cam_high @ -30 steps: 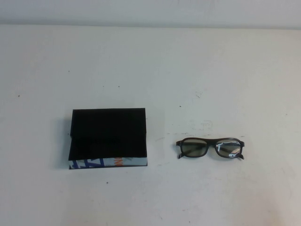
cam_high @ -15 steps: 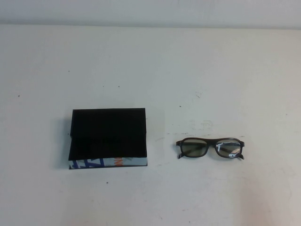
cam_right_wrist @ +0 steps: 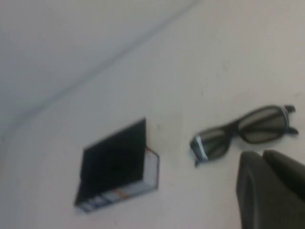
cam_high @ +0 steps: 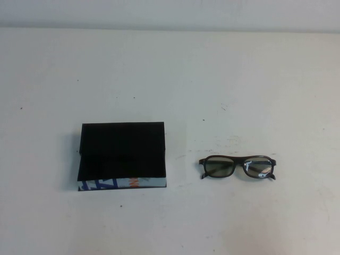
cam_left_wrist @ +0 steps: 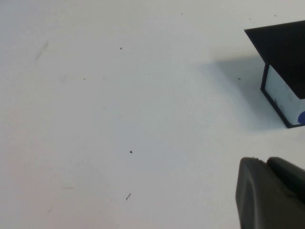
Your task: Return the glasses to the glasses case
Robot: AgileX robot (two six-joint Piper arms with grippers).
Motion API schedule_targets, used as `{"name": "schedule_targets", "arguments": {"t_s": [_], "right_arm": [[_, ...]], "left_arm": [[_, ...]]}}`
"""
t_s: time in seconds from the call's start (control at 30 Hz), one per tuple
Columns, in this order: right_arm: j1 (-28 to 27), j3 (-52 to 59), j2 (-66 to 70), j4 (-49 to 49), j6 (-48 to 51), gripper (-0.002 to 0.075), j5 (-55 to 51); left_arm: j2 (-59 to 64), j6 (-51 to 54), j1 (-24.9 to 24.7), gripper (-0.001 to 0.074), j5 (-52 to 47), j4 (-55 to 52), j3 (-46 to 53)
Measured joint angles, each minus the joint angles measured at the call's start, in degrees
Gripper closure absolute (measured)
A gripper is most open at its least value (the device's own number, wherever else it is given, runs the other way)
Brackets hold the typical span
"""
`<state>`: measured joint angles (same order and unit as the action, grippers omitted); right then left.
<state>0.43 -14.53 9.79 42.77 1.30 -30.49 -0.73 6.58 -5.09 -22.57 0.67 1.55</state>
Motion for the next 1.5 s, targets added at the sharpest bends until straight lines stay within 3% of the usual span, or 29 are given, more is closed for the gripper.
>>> {"name": "schedule_targets", "arguments": {"t_s": [0.2,0.57,0.67,0.9,1.0,1.17,1.33,1.5], "right_arm": [[0.0,-12.1,18.3,-8.8,6.4,0.0737,-14.2],[0.4,-25.2,45.5,-10.4,21.3,0.0737,-21.7],[4.6,-28.7,51.2,-13.8,23.6,0.0737,-21.7],[20.5,-42.2,66.1,-27.8,26.1,0.0737,-22.4],[24.3,-48.8,72.8,-32.8,30.9,0.0737,-23.0],[26.0,-59.0,83.9,-38.0,44.2,0.0731,-25.7],[26.0,-66.8,93.0,-39.1,57.6,0.0671,-29.4],[25.7,-70.5,98.4,-39.1,63.3,0.056,-29.3]], "left_arm": [[0.0,0.0,0.0,0.0738,0.0,0.0,0.0],[0.0,0.0,0.0,0.0738,0.0,0.0,0.0],[0.0,0.0,0.0,0.0739,0.0,0.0,0.0],[0.0,0.0,0.0,0.0738,0.0,0.0,0.0],[0.0,0.0,0.0,0.0738,0.0,0.0,0.0],[0.0,0.0,0.0,0.0738,0.0,0.0,0.0],[0.0,0.0,0.0,0.0738,0.0,0.0,0.0],[0.0,0.0,0.0,0.0738,0.0,0.0,0.0]]}}
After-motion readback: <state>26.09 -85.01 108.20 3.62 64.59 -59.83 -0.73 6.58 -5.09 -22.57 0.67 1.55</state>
